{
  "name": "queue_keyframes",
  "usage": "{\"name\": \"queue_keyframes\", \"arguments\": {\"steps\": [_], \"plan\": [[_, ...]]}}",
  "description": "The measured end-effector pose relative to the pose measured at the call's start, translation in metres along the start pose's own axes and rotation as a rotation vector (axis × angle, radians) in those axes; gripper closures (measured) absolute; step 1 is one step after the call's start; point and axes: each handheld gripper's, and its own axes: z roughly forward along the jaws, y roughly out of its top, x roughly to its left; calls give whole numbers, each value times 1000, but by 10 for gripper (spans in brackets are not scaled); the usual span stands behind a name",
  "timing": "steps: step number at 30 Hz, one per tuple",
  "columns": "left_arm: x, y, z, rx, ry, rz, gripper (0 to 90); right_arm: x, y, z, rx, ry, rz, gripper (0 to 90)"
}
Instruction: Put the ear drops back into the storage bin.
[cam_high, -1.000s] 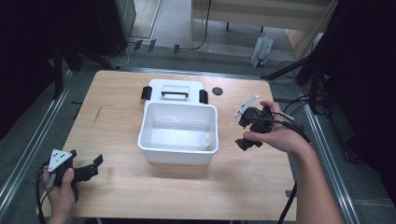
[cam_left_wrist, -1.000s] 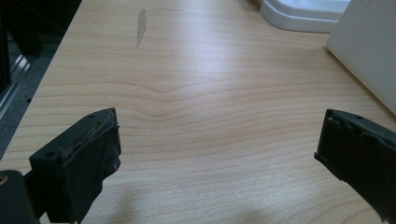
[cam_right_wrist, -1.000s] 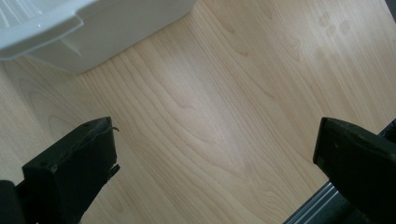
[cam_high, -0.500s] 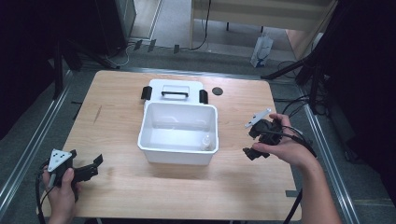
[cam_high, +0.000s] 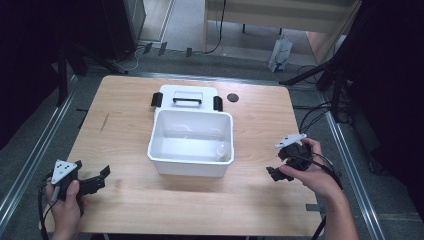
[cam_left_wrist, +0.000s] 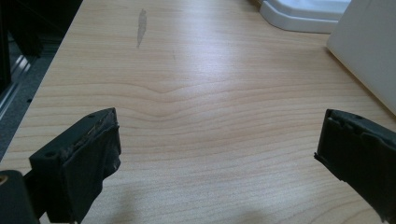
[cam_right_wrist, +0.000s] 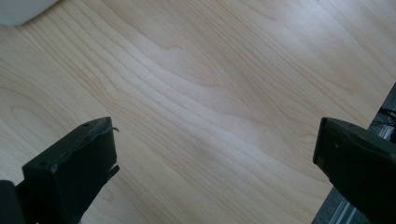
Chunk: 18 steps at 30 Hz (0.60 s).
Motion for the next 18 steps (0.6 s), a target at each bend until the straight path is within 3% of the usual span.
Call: {"name": "queue_keyframes", "arguments": {"steps": [7,8,14,18], "plan": [[0,0,0,-1,1,2,3,-1,-25,7,-57,-20,64,0],[0,0,0,-2,2,2,3,-1,-35,9,-83,-17,97,0],[0,0,0,-4,5,3,3,2,-58,18,-107,-28,146,0],[0,0,0,-5,7,1,3,7,-74,23,-173,-44,206,0]]}}
